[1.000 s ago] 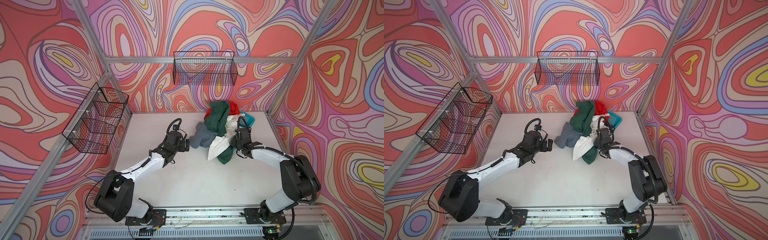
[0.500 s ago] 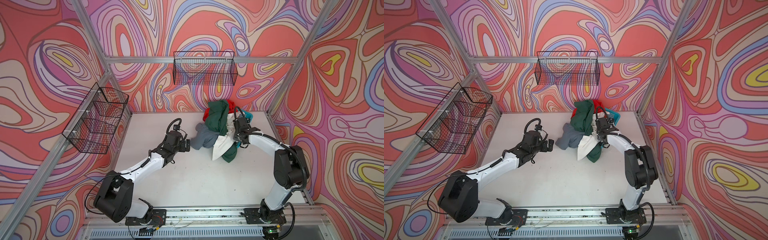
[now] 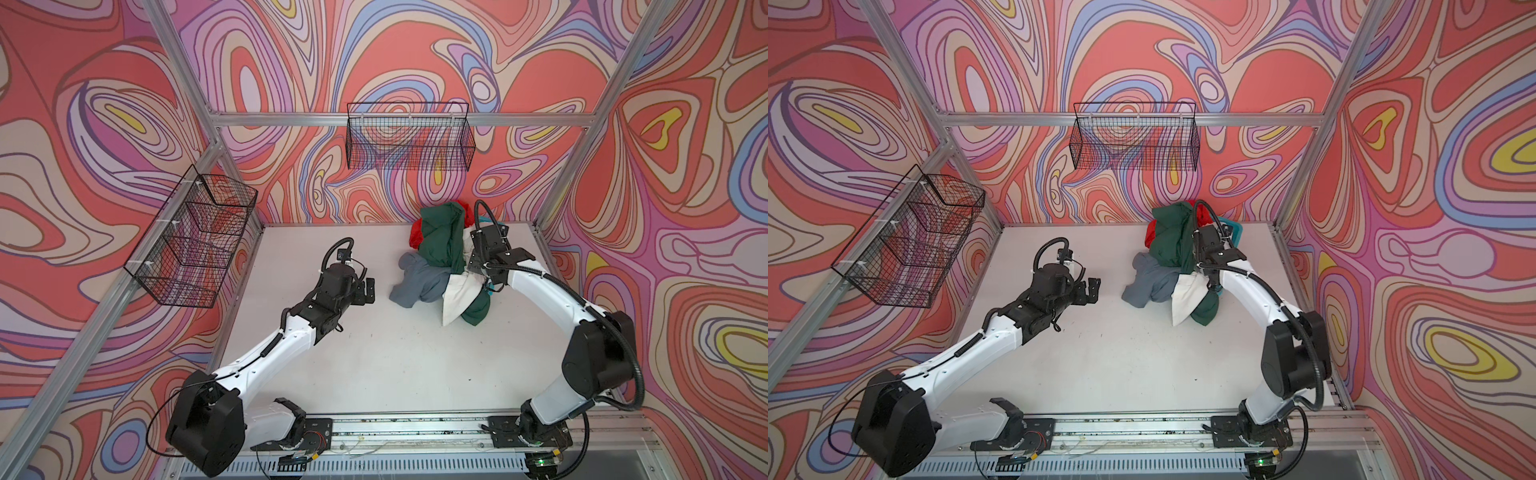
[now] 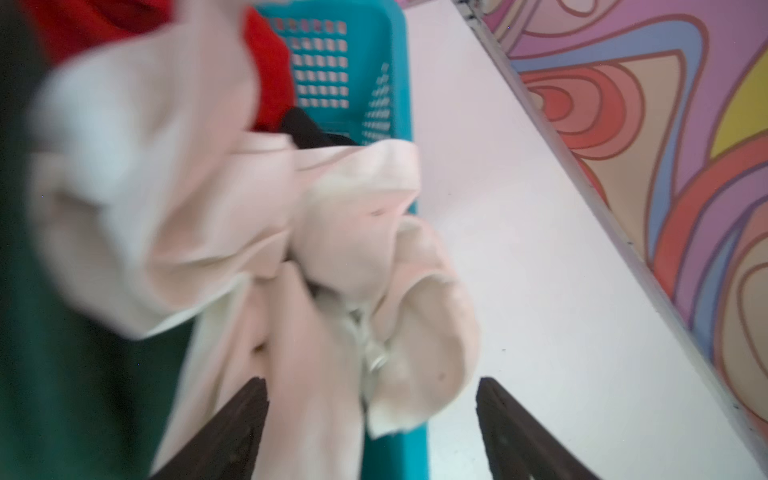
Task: Fold and stack the t-shirts
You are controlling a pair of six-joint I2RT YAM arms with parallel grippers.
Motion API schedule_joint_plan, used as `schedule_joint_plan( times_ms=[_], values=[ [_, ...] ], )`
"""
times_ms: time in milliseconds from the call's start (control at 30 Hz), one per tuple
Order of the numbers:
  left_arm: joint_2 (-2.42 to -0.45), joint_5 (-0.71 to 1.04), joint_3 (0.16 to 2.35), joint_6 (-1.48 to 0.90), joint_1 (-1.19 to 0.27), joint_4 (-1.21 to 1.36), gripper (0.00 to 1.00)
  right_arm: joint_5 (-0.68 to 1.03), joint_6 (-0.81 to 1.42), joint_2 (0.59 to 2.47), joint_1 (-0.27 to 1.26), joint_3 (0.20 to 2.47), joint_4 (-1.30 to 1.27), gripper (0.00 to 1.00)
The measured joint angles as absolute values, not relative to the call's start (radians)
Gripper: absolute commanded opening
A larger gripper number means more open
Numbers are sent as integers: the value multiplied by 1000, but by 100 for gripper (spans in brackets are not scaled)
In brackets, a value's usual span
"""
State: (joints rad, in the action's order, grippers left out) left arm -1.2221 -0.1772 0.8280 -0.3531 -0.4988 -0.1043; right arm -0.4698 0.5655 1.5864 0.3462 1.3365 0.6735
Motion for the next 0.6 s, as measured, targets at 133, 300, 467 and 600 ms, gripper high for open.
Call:
schedule_joint_plan(
  times_ms=[133,300,467,600],
  values=[
    [-1152,-207,780,-379,-499,-140,100,-429,624,1556,481,1345,654,86],
    [-1090,-218,740,-402,-499,-171,100,-377,664,1715,618,1464,647,87],
    [-1065,-217,725,-415,-499,-191,100,-384,671,1947,667,1652,656,88],
    [-1058,-211,715,-421,-499,-191,100,-446,664,2091,666,1804,723,83]
  ],
)
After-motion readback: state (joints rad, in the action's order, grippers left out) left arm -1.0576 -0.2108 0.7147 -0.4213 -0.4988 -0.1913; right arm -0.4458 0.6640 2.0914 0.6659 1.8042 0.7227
